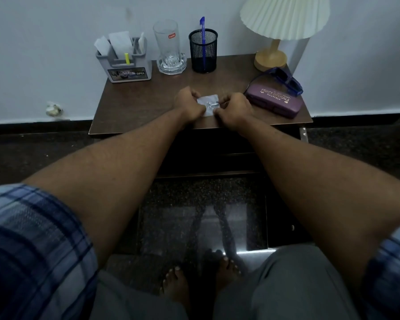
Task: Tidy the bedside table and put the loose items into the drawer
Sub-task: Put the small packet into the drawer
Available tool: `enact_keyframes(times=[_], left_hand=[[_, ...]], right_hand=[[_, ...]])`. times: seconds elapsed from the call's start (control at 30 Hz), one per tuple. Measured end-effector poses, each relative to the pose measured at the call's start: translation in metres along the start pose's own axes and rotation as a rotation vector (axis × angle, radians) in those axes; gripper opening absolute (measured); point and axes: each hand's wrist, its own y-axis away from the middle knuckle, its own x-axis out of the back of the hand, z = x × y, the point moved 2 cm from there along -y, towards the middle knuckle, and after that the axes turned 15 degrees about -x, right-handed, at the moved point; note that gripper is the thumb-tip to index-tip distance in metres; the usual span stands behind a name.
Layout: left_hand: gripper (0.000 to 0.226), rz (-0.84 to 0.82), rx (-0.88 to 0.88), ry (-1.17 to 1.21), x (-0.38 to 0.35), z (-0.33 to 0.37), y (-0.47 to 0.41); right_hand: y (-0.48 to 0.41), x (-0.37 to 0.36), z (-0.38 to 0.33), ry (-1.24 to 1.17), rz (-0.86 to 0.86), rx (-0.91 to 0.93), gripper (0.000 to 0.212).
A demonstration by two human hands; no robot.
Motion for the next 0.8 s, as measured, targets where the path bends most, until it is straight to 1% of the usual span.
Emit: enact_keyframes(times=[0.07,0.17,0.27,0.33,0.43,0.53,0.6,0.7,0.8], left_hand=[[0.014,0.092,0.073,0.132,-0.002,-0.002,0.006],[0.02,0.183,0.191,0.29,-0.005,-0.005,0.011],[0.019,0.203,0.254,0.413,-0.002,-0.001,0.021],[0.018,0.193,0.273,0.506,-0.001,0.003,0.028],[0.018,0.194,0.297,0.608,0.0,0.011,0.043],[0.016,0.196,0.322,0.682,0.003,0.017,0.063],[0.015,0.202,0.333,0.731,0.008,0.02,0.075],[0.014,0.23,0.34,0.788,0.013,0.02,0.097],[0.01,0.226,0.371,0.834,0.009,0.013,0.121]], right_hand=[[0.001,-0.001,0.001,-0.107,-0.009,-0.03,0.015],[0.007,0.0,0.002,-0.251,-0.076,-0.096,0.007],[0.015,0.009,0.001,-0.39,-0.16,-0.127,0.016],[0.023,0.017,0.001,-0.475,-0.197,-0.148,0.019],[0.037,0.025,0.002,-0.61,-0.236,-0.182,0.016],[0.055,0.03,0.002,-0.701,-0.271,-0.219,0.004],[0.066,0.032,0.002,-0.754,-0.296,-0.243,0.005],[0.084,0.028,0.004,-0.817,-0.337,-0.268,0.017],[0.1,0.018,0.014,-0.846,-0.384,-0.31,0.02]])
